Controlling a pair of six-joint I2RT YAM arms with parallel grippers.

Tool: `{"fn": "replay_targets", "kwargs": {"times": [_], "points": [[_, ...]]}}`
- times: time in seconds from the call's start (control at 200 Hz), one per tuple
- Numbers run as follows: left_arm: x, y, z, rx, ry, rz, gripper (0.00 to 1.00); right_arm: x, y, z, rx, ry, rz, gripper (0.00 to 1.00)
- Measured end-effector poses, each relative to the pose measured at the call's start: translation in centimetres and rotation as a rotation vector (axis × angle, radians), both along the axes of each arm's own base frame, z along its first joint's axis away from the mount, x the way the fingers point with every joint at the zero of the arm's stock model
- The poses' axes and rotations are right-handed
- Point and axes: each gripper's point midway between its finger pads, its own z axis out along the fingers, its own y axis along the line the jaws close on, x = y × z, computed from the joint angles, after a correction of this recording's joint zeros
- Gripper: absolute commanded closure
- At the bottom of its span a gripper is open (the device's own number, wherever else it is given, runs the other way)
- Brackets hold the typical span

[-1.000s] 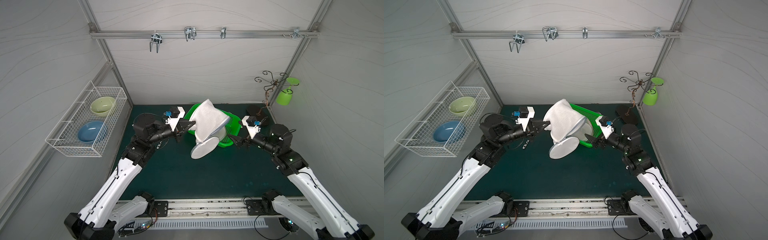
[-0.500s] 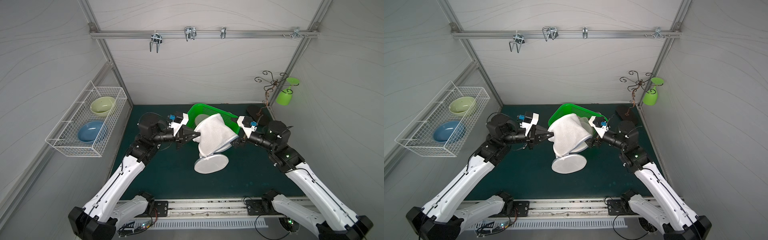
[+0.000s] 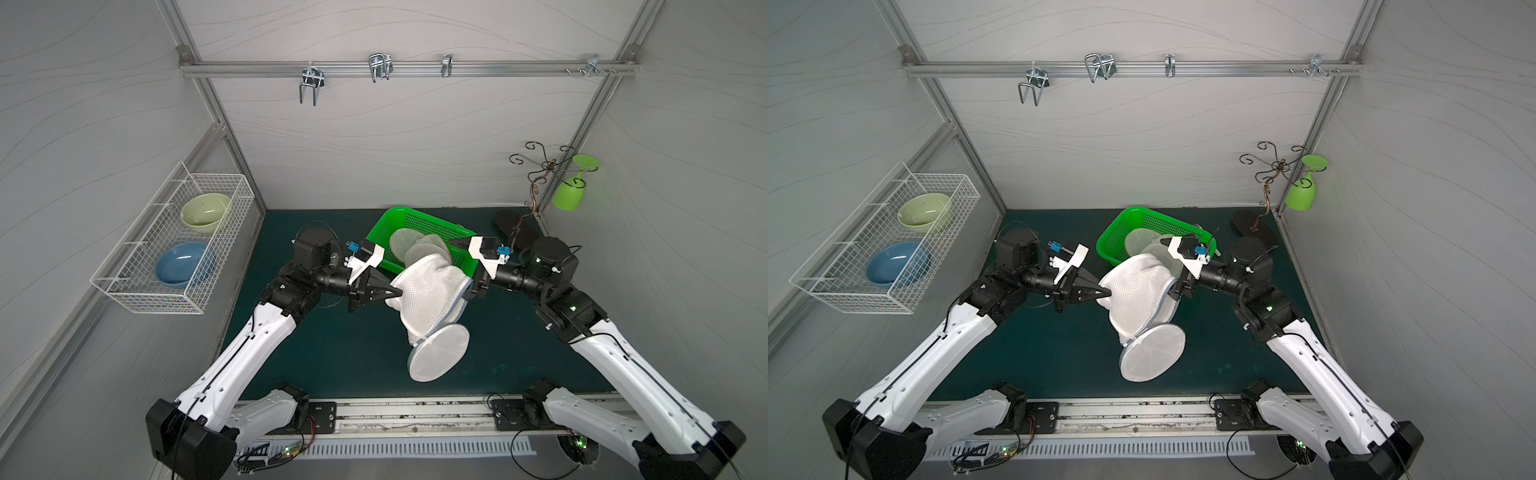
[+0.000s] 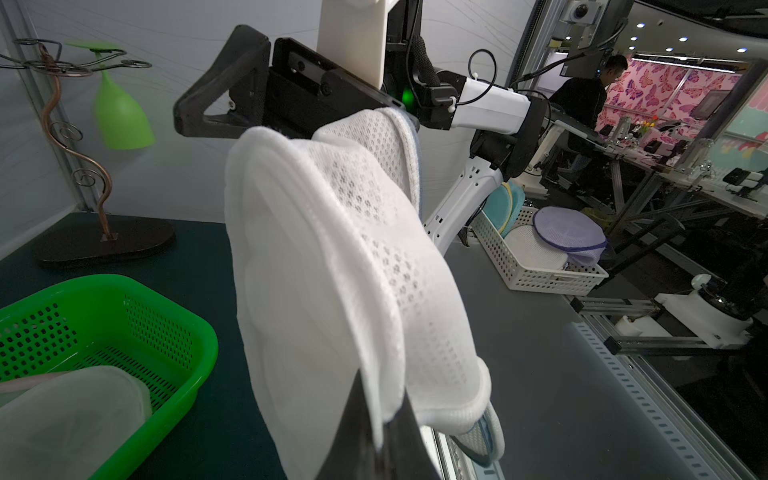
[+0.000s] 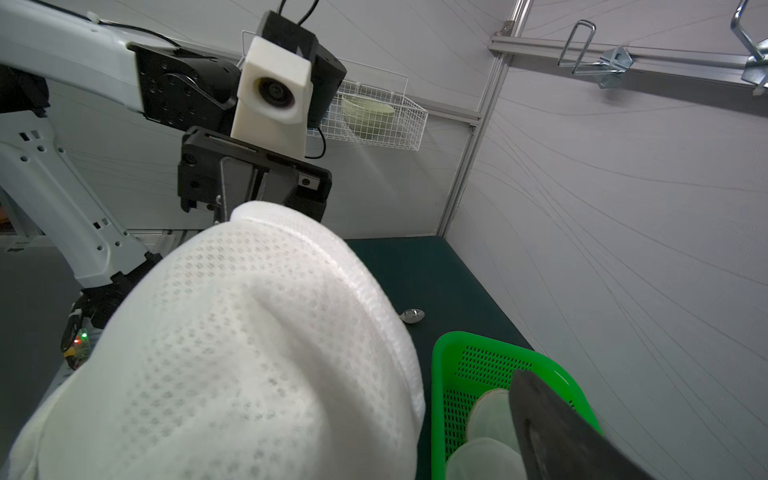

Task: Turn the laundry bag inside out
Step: Turn over the laundry bag.

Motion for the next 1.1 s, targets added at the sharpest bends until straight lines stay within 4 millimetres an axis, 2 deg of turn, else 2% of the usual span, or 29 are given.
{"fn": "replay_targets", "kwargs": {"times": [0.105,0.29,0.365,0.595,0.615,0.65,0.705,0.76,0.82,0.845,0.875,0.955,1.1], "points": [[-0.3,0.1,-0.4,0.019,0.016,-0.019,1.00,-0.1,0.2,-0.6,-0.026,0.005,0.019,0.08],[-0.1,0.0,-0.8,0.062,0.034,-0.045,1.00,-2.1,1.3,-1.9,-0.088,0.041,0.168,0.21],[0.1,-0.1,-1.1,0.087,0.050,-0.058,1.00,-3.0,1.6,-2.6,-0.110,0.065,0.225,0.30],[0.7,-0.2,-2.7,0.167,0.076,-0.085,1.00,-4.3,1.8,-4.2,-0.148,0.109,0.320,0.68],[0.7,-0.2,-2.9,0.174,0.076,-0.085,0.95,-4.4,1.8,-4.3,-0.150,0.114,0.324,0.72],[0.7,-0.1,-3.2,0.186,0.072,-0.081,0.81,-4.5,1.8,-4.4,-0.152,0.122,0.329,0.78],[0.9,0.0,-3.6,0.208,0.054,-0.068,0.70,-4.6,1.8,-4.5,-0.154,0.119,0.334,0.88],[1.3,0.1,-3.9,0.233,0.025,-0.043,0.54,-4.7,1.8,-4.5,-0.155,0.127,0.335,1.00],[1.9,0.2,-4.3,0.258,-0.009,-0.001,0.40,-4.6,1.8,-4.6,-0.154,0.143,0.331,1.00],[2.3,0.3,-4.5,0.273,-0.025,0.026,0.22,-4.5,1.8,-4.6,-0.153,0.150,0.326,1.00],[2.7,0.5,-4.8,0.289,-0.056,0.063,0.10,-4.3,1.8,-4.7,-0.152,0.164,0.312,1.00],[4.0,1.4,-5.7,0.341,-0.124,0.199,0.04,-3.2,1.9,-5.1,-0.149,0.222,0.242,1.00],[6.3,4.0,-6.0,0.369,-0.247,0.500,0.03,0.6,1.1,-6.2,-0.142,0.382,-0.031,1.00]]}}
